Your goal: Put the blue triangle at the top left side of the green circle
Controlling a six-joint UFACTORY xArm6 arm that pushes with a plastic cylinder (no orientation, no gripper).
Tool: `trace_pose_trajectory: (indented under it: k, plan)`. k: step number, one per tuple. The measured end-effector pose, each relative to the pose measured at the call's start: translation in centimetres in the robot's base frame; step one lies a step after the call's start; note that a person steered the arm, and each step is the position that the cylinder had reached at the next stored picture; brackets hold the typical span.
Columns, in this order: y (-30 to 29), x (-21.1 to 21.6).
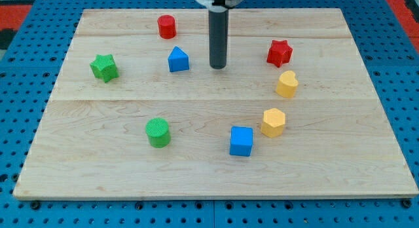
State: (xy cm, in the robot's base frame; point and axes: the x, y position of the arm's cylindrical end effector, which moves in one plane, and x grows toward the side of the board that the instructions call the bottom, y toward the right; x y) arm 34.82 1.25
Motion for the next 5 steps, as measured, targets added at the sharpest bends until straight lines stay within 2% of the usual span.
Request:
trace_pose_trajectory:
  k: [1, 2, 3, 4, 5]
  plan:
    - [-7.0, -0.6]
    - [-12.6, 2.6]
    - [-12.6, -2.9]
    - [-18.0, -2.5]
    - [-16.8, 4.1]
